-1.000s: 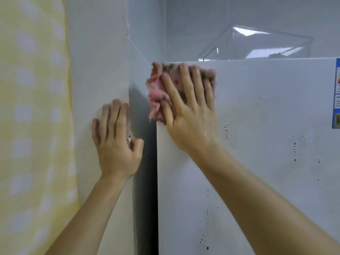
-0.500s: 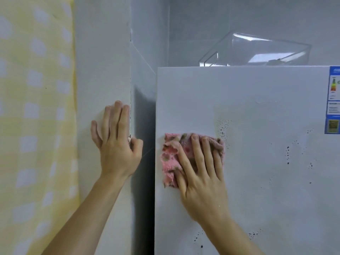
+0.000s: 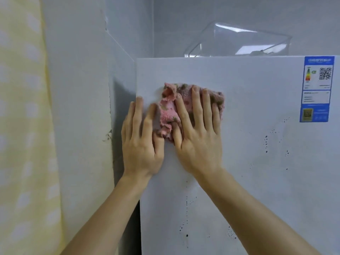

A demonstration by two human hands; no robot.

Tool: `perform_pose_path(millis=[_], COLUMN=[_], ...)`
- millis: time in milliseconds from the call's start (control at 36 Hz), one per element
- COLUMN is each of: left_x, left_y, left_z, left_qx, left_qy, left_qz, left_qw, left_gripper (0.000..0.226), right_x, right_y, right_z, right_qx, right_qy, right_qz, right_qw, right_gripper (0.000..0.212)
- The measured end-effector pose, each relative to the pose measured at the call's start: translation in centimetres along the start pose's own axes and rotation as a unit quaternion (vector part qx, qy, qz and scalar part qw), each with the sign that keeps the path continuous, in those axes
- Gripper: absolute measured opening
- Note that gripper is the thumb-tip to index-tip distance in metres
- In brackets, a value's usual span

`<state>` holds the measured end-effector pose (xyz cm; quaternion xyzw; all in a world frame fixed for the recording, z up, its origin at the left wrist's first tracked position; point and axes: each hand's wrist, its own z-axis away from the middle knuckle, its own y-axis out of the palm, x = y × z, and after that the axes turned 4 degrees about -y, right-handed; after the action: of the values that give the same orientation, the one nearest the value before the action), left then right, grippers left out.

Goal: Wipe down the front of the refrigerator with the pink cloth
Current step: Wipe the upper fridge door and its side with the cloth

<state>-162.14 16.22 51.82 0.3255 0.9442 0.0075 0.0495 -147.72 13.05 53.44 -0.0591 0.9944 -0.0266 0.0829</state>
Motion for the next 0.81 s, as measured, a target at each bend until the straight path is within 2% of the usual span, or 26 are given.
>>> perform_pose_path(millis=[111, 194, 306, 417, 528, 639, 806], left_x=[-0.1, -0.2, -0.5, -0.7, -1.0, -1.1, -1.7], left_y=[0.0, 0.0, 0.0, 0.0, 0.2, 0.3, 0.5], left_z=[0.1, 0.1, 0.0, -0.3, -0.7, -0.6, -0.2], left_qx=[0.004, 0.001, -0.006, -0.019, -0.033, -0.034, -0.029], left_qy=[0.009, 0.017, 0.028, 0.030, 0.036, 0.035, 0.023], left_qz=[-0.013, -0.033, -0.045, -0.038, -0.019, -0.004, 0.001], left_qw=[1.000, 0.999, 0.999, 0.999, 0.999, 0.999, 0.999], left_gripper=[0.056, 0.056, 0.062, 0.059, 0.056, 0.055, 0.054], right_x=[-0.7, -1.1, -1.9, -3.7, -4.8, -4.8, -5.9], right_y=[-0.5, -0.7, -0.7, -0.4, -0.6, -1.0, -2.0], right_z=[5.7, 6.2, 2.7, -4.6, -7.7, -4.7, 5.4], right_qx=[0.022, 0.035, -0.006, -0.051, -0.049, -0.036, 0.018], right_qy=[-0.016, -0.027, -0.008, 0.028, 0.025, 0.025, 0.014], right_qz=[0.001, -0.005, 0.001, 0.010, 0.017, 0.019, 0.007], right_qw=[1.000, 0.999, 1.000, 0.998, 0.998, 0.999, 1.000], right_gripper=[0.055, 0.055, 0.055, 0.055, 0.055, 0.055, 0.057])
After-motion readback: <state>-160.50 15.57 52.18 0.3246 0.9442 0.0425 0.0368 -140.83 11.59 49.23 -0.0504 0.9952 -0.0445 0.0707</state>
